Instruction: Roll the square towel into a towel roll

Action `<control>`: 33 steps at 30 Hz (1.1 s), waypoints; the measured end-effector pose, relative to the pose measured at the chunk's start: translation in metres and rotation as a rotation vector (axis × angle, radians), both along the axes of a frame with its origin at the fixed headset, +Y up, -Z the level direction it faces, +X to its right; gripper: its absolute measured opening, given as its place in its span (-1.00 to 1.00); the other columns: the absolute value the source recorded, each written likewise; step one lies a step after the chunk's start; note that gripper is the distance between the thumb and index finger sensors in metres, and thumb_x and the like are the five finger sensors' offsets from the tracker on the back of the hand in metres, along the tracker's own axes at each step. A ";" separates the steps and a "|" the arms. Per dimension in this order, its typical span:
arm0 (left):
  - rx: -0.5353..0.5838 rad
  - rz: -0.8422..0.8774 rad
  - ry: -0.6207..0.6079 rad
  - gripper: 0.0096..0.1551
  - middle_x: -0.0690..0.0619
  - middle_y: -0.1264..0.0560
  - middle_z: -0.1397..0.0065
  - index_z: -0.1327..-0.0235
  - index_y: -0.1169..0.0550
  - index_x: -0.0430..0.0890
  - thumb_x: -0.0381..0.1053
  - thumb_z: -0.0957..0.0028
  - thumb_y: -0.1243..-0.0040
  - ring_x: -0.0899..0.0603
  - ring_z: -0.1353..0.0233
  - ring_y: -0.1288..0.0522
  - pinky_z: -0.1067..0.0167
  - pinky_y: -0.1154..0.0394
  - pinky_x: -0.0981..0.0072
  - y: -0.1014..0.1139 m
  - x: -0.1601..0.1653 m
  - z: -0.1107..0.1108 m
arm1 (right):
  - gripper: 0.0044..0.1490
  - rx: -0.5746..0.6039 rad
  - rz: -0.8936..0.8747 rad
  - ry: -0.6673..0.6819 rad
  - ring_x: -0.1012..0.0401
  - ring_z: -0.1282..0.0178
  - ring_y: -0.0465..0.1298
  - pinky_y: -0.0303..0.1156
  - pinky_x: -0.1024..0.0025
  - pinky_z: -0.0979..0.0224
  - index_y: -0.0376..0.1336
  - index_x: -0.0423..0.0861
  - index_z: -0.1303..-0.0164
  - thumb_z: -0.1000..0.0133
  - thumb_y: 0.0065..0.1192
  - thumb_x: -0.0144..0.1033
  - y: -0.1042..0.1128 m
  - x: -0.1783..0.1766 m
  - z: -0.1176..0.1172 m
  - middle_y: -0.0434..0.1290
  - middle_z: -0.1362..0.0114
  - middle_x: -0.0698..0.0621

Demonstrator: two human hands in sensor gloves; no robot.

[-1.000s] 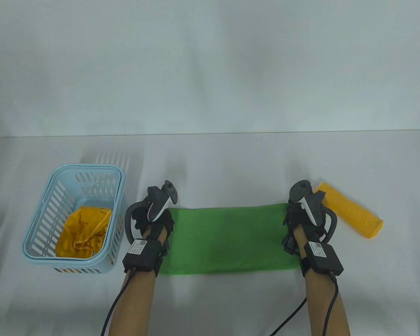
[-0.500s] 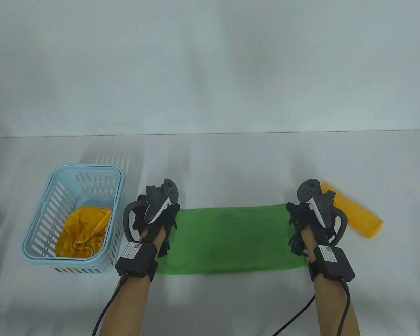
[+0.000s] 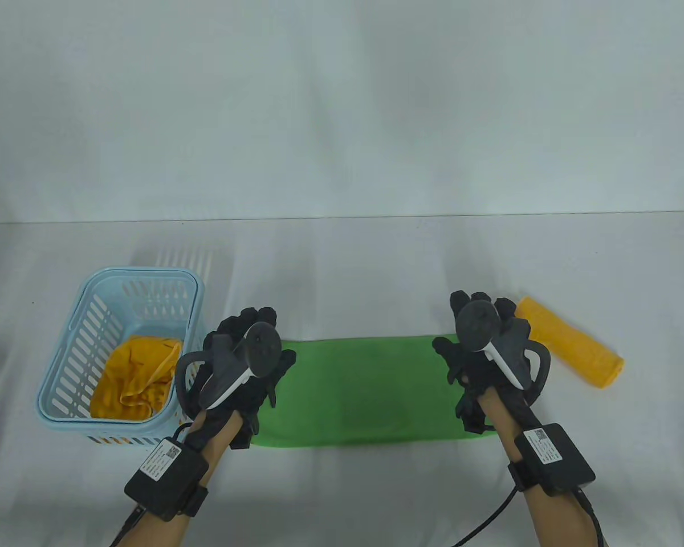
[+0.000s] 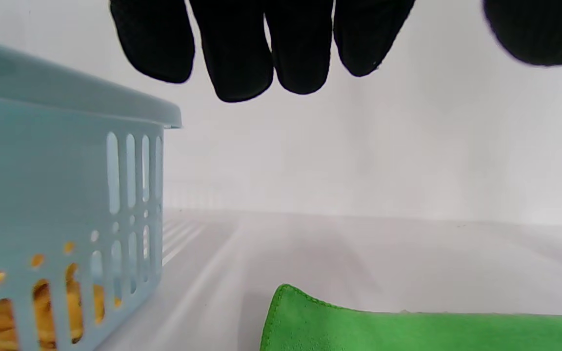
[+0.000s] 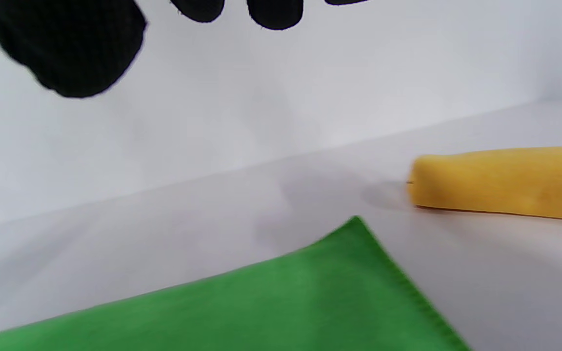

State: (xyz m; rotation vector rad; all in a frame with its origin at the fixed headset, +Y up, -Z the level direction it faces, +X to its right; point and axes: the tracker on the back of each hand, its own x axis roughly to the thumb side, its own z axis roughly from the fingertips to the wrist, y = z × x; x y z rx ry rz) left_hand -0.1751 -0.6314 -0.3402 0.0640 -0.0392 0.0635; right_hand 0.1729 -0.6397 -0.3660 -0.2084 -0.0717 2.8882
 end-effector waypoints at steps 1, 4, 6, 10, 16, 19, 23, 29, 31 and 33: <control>0.016 0.008 -0.010 0.02 0.05 -0.26 -0.66 -0.55 -0.23 0.15 0.45 0.26 -0.12 -0.26 -0.62 -0.35 -0.47 -0.30 -0.24 0.002 -0.003 0.007 | 0.09 0.007 0.002 0.033 -0.09 -0.74 -0.05 -0.06 -0.33 -0.60 -0.10 0.35 -0.47 0.25 0.30 0.28 0.002 -0.009 0.005 -0.01 -0.69 0.17; 0.039 0.035 -0.039 0.03 0.03 -0.25 -0.67 -0.56 -0.23 0.15 0.45 0.26 -0.13 -0.28 -0.62 -0.34 -0.48 -0.29 -0.26 0.006 -0.009 0.023 | 0.09 0.013 0.016 0.119 -0.09 -0.74 -0.05 -0.06 -0.33 -0.60 -0.11 0.35 -0.47 0.25 0.29 0.29 0.004 -0.034 0.018 -0.01 -0.69 0.17; 0.067 0.072 -0.049 0.03 0.03 -0.26 -0.67 -0.56 -0.24 0.15 0.45 0.26 -0.13 -0.28 -0.62 -0.35 -0.47 -0.29 -0.26 0.009 -0.012 0.033 | 0.08 0.014 0.026 0.171 -0.09 -0.74 -0.05 -0.06 -0.33 -0.60 -0.11 0.35 -0.46 0.25 0.28 0.29 0.004 -0.051 0.025 -0.01 -0.69 0.17; 0.106 0.125 -0.060 0.02 0.03 -0.26 -0.67 -0.56 -0.24 0.14 0.44 0.26 -0.13 -0.29 -0.62 -0.34 -0.47 -0.29 -0.27 0.012 -0.019 0.044 | 0.08 0.004 0.041 0.266 -0.09 -0.74 -0.04 -0.06 -0.31 -0.60 -0.11 0.35 -0.47 0.24 0.27 0.29 -0.001 -0.087 0.038 0.00 -0.69 0.17; 0.156 0.168 -0.039 0.02 0.02 -0.27 -0.66 -0.55 -0.25 0.14 0.43 0.26 -0.14 -0.29 -0.62 -0.35 -0.47 -0.29 -0.28 0.016 -0.034 0.055 | 0.06 -0.045 0.056 0.379 -0.09 -0.74 -0.03 -0.05 -0.30 -0.60 -0.11 0.35 -0.46 0.23 0.25 0.28 -0.016 -0.134 0.051 0.01 -0.68 0.17; 0.167 0.182 -0.015 0.02 0.02 -0.27 -0.66 -0.55 -0.26 0.13 0.43 0.26 -0.14 -0.29 -0.61 -0.35 -0.47 -0.29 -0.28 0.017 -0.045 0.057 | 0.05 -0.088 0.069 0.444 -0.08 -0.73 -0.01 -0.02 -0.29 -0.60 -0.10 0.34 -0.46 0.22 0.24 0.28 -0.030 -0.161 0.057 0.02 -0.68 0.17; 0.176 0.190 0.000 0.01 0.02 -0.27 -0.66 -0.55 -0.26 0.13 0.43 0.25 -0.14 -0.29 -0.61 -0.35 -0.47 -0.29 -0.28 0.018 -0.051 0.055 | 0.04 -0.165 0.071 0.519 -0.07 -0.72 0.02 0.02 -0.25 -0.60 -0.11 0.31 -0.47 0.21 0.22 0.27 -0.053 -0.191 0.061 0.03 -0.67 0.16; 0.180 0.201 0.002 0.01 0.02 -0.27 -0.66 -0.55 -0.26 0.13 0.43 0.25 -0.14 -0.29 -0.61 -0.36 -0.47 -0.29 -0.28 0.019 -0.053 0.055 | 0.05 -0.295 0.093 0.615 -0.05 -0.69 0.08 0.10 -0.19 -0.58 -0.10 0.24 -0.47 0.21 0.21 0.26 -0.087 -0.232 0.065 0.04 -0.65 0.16; 0.176 0.203 0.002 0.01 0.02 -0.28 -0.66 -0.55 -0.25 0.13 0.43 0.25 -0.14 -0.29 -0.61 -0.36 -0.46 -0.29 -0.28 0.019 -0.053 0.055 | 0.03 -0.343 0.090 0.677 -0.02 -0.66 0.14 0.13 -0.16 -0.57 -0.09 0.22 -0.46 0.20 0.21 0.23 -0.096 -0.244 0.064 0.07 -0.63 0.16; 0.173 0.204 0.001 0.01 0.02 -0.28 -0.66 -0.55 -0.25 0.13 0.43 0.25 -0.14 -0.29 -0.61 -0.36 -0.46 -0.29 -0.28 0.019 -0.053 0.055 | -0.01 -0.410 0.076 0.723 0.00 -0.62 0.20 0.18 -0.12 -0.55 -0.05 0.19 -0.45 0.18 0.21 0.19 -0.103 -0.253 0.061 0.11 -0.60 0.15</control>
